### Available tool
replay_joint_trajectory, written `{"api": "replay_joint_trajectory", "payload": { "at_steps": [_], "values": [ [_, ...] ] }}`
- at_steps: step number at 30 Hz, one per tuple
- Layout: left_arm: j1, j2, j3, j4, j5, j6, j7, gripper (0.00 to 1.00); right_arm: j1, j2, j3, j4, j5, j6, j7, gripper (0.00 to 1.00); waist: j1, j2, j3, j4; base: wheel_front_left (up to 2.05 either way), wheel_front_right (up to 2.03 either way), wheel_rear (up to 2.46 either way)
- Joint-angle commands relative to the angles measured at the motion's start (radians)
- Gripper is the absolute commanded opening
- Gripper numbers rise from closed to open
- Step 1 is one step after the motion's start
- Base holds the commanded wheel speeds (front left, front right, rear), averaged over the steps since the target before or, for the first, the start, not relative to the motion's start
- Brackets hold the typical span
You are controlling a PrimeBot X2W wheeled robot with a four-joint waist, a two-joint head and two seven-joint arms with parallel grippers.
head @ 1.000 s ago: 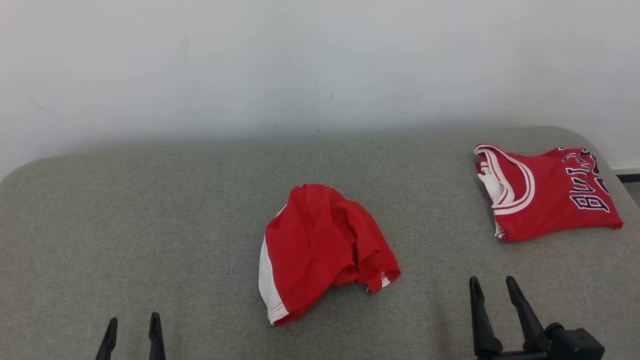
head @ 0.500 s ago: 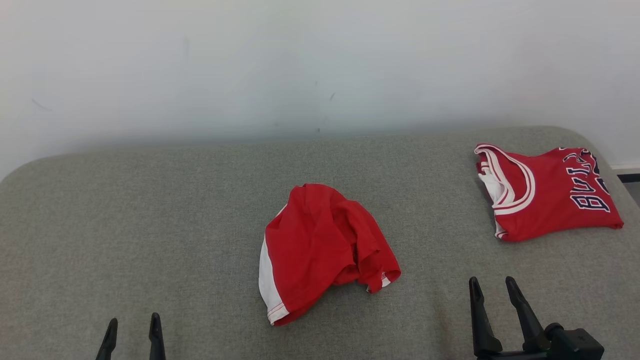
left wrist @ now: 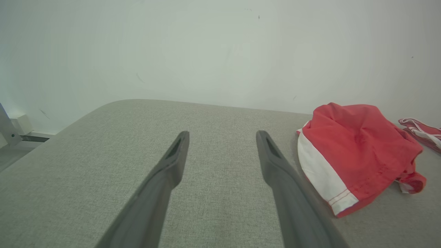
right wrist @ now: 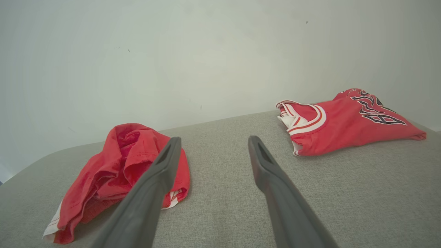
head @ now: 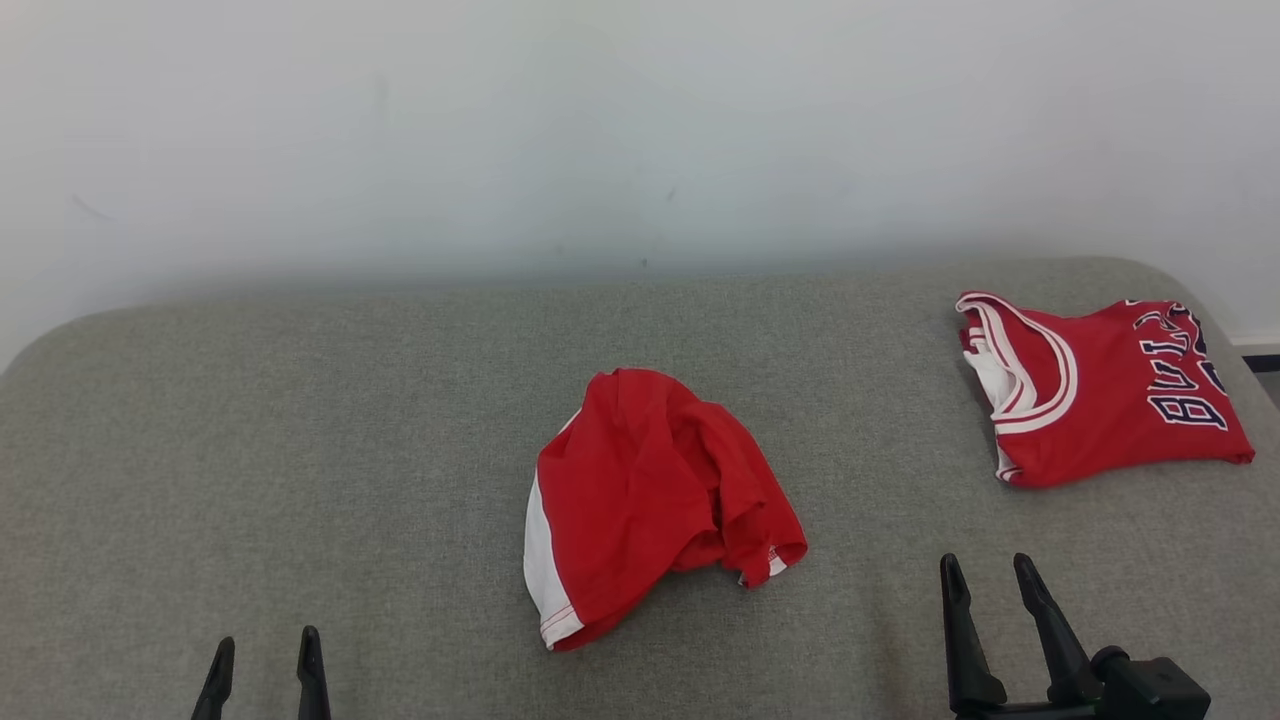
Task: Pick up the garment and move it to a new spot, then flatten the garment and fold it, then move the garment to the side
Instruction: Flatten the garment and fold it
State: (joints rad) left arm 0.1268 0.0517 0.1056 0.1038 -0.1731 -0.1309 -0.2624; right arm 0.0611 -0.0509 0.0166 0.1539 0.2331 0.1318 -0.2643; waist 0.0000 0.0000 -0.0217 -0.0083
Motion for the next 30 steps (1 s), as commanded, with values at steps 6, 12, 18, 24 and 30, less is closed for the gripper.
{"api": "replay_joint_trajectory", "payload": {
  "at_steps": [6,12,18,24,30],
  "values": [
    [0.003,-0.002,0.002,0.006,-0.008,0.001,-0.001,1.00,0.009,0.001,0.015,0.008,0.009,-0.002,-0.001,1.00,0.0000,0.0000,-0.003,0.011,0.00,0.00,0.00],
    [0.000,-0.002,-0.015,0.009,-0.026,0.001,-0.001,1.00,-0.013,0.001,0.141,0.062,0.043,-0.002,-0.001,1.00,0.0000,0.0000,0.005,0.050,0.00,0.00,0.00],
    [-0.019,-0.002,-0.052,0.024,-0.037,0.001,-0.001,1.00,-0.111,0.001,0.277,0.179,0.065,-0.002,-0.001,1.00,0.0000,0.0000,0.025,0.120,0.00,0.00,0.00],
    [-0.046,-0.002,-0.083,0.034,-0.049,0.001,-0.001,1.00,-0.267,0.000,0.260,0.301,0.055,-0.002,-0.001,1.00,0.0000,0.0000,0.066,0.187,0.00,0.00,0.00],
    [-0.074,-0.002,-0.107,0.045,-0.059,0.001,-0.001,1.00,-0.378,0.001,0.240,0.435,0.041,-0.002,-0.001,1.00,0.0000,0.0000,0.094,0.237,0.00,0.00,0.00]
  ]
}}
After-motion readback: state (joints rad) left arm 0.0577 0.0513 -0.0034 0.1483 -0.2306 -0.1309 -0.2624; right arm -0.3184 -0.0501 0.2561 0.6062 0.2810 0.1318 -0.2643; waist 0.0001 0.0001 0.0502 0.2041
